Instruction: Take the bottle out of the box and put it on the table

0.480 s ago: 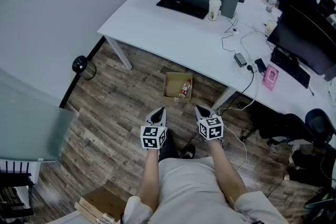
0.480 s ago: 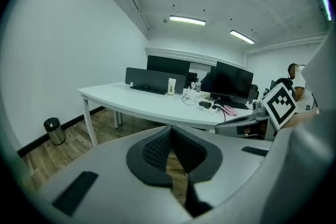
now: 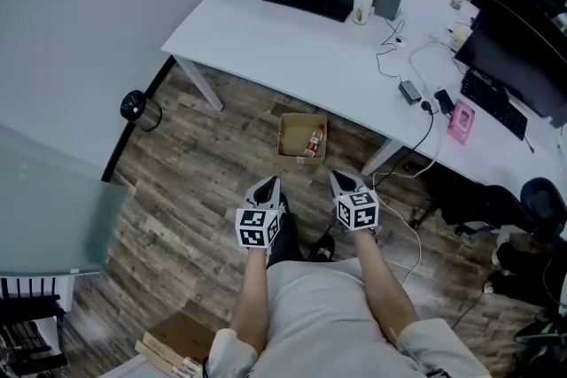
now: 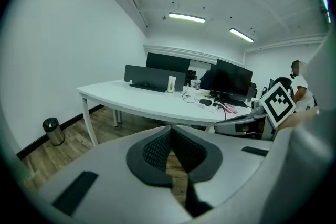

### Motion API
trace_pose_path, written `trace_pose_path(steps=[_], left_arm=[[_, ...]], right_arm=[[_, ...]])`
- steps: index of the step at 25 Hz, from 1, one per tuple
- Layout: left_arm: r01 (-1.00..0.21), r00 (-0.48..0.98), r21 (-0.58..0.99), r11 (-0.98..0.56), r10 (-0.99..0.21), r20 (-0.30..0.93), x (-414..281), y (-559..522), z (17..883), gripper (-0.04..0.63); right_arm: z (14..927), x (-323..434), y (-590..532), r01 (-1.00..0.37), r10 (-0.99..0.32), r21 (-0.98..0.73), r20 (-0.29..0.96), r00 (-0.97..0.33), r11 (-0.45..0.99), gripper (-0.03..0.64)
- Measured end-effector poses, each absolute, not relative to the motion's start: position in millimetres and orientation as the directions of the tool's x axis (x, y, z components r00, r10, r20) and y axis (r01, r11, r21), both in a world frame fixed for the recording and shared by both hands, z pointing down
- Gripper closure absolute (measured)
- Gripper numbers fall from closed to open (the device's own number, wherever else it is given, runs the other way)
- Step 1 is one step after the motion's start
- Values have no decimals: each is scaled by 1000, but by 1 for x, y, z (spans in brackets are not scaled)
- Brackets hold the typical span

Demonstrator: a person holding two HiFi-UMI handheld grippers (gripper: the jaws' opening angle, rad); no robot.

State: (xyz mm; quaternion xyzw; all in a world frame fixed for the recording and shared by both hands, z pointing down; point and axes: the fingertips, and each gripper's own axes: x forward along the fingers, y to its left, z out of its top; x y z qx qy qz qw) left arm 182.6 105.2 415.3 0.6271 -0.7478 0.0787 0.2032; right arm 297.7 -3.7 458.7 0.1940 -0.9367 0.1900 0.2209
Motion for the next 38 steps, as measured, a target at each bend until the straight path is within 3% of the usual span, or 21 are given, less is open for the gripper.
trace_pose_path(steps=[25,38], left_arm=[[-966,-28,226,129,-915,402,22,0,427,581],[-949,76,308,67,-899,432,-54,-15,478,581]], right_arm=[[473,200,-84,-584,-389,-316,505,-771,748,577],[496,173,-93,-701,-485,-185,600,-636,689,577]])
